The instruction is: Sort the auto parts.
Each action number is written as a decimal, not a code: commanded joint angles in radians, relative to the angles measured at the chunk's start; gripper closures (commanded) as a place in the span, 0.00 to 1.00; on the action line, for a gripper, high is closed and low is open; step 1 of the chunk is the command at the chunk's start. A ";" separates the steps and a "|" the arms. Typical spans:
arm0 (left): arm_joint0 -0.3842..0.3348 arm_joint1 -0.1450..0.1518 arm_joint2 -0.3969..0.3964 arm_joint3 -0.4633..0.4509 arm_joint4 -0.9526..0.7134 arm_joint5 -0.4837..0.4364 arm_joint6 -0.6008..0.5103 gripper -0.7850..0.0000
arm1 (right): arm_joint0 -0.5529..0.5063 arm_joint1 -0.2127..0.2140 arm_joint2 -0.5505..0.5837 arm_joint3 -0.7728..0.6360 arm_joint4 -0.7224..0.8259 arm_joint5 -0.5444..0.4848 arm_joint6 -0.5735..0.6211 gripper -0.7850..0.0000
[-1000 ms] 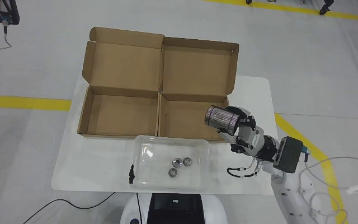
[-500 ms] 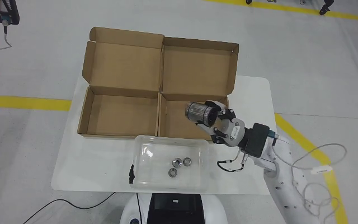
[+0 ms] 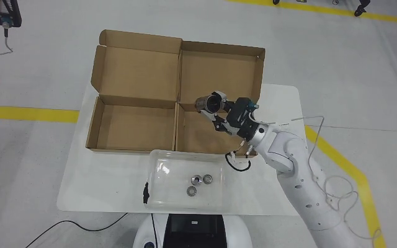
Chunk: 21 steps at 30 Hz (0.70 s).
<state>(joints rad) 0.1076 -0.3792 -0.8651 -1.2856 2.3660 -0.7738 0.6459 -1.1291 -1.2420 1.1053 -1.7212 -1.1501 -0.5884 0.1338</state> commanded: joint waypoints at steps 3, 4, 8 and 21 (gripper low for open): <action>0.000 0.000 0.000 0.000 0.000 0.000 0.000 0.00 | 0.013 0.000 -0.011 0.008 0.010 -0.011 0.057 1.00; 0.000 0.000 0.000 0.000 0.000 0.000 0.000 0.00 | 0.017 0.000 -0.016 0.012 0.014 -0.011 0.073 1.00; 0.000 0.000 0.000 0.000 0.000 0.000 0.000 0.00 | 0.026 -0.003 -0.030 0.026 0.021 0.023 0.130 1.00; 0.000 0.000 0.000 0.000 0.000 0.000 0.000 0.00 | 0.108 -0.021 -0.116 0.144 0.085 0.070 0.347 1.00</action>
<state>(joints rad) 0.1076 -0.3792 -0.8651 -1.2856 2.3660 -0.7738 0.6459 -1.0388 -1.2581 1.0062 -1.6069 -1.0684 -0.5244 0.4842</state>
